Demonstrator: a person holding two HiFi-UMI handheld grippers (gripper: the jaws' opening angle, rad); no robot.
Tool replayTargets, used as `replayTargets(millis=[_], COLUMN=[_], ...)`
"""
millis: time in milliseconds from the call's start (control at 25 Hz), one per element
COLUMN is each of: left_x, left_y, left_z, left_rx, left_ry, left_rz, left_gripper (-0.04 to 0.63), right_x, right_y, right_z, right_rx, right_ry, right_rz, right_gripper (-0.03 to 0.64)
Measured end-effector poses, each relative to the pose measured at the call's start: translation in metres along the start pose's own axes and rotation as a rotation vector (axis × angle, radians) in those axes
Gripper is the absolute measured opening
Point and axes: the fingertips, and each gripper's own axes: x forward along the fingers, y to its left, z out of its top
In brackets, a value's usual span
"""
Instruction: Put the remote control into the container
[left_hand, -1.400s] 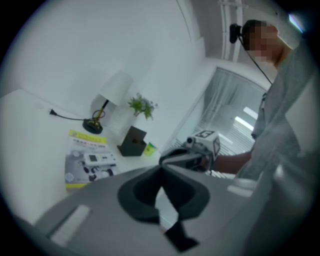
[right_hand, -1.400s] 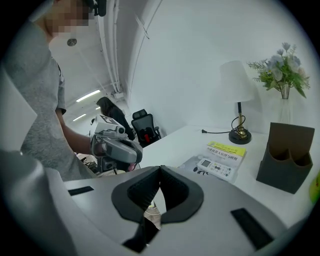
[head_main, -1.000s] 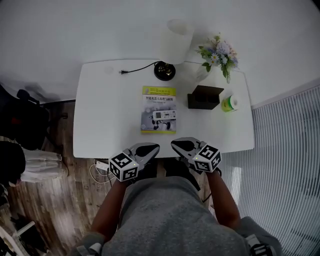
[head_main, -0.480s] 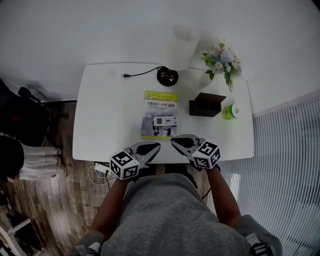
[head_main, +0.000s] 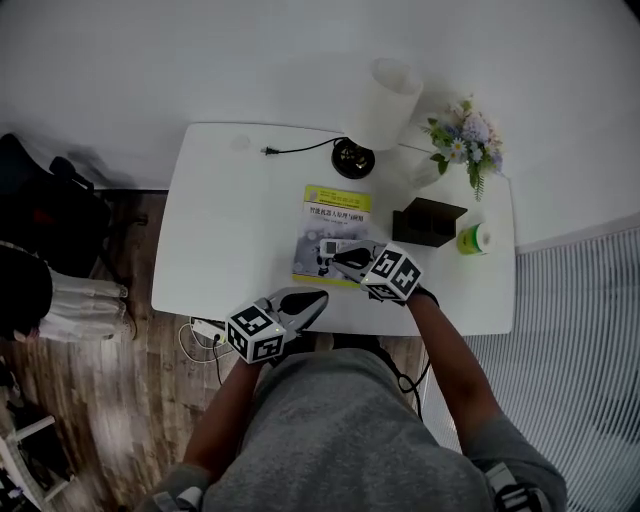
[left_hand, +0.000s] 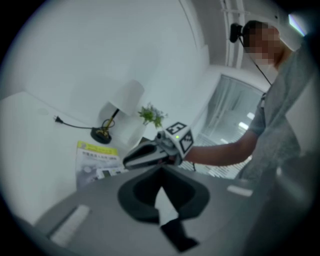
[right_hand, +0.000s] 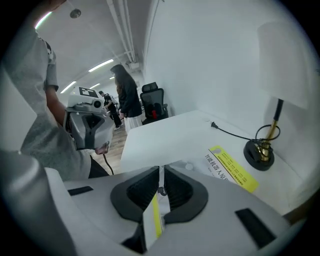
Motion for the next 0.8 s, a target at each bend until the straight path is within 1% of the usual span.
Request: replayTargets(millis=[120,160,200,240,400,640,720,800], left_x=[-0.005,-0.006,-0.008,-0.010,-0.016,-0.020,-0.020,-0.021], left_y=[0.000,0.001,0.002,0.003,0.007,0.009,0.009,0.009], left_z=[-0.001,-0.002,-0.003,-0.003,-0.003,-0.004,-0.005,-0.005], left_rx=[-0.007,-0.010,-0.014,-0.018,-0.026,-0.026,-0.027,-0.029], left_ry=[-0.007,-0.009,-0.012,-0.016,-0.025,-0.031,-0.032,-0.034], left_rz=[0.013,0.018,0.024,0.030,0.051,0.069,0.072,0.074], left_gripper=[-0.005,-0.005,-0.005,-0.005,-0.005,-0.005,-0.005,-0.005], right_x=[0.017,0.022,0.027,0.032,0.047,0.070,0.077,0.081], right_y=[-0.011,-0.015,-0.018,-0.021,-0.031,-0.049,-0.052,-0.054], right_z=[-0.003,-0.006,-0.011,-0.017,-0.034,-0.049,-0.051,-0.052], right_rx=[-0.054,-0.082,-0.115,-0.151,-0.267,-0.381,-0.401,-0.400], right_ry=[0.085,0.131,0.181,0.232,0.398,0.597,0.643,0.677], right_rz=[0.022,0.024,0.024,0.023,0.025,-0.017,-0.018,-0.015], right_gripper=[0.022,0.049,0.098,0.125,0.169,0.189,0.195,0.196])
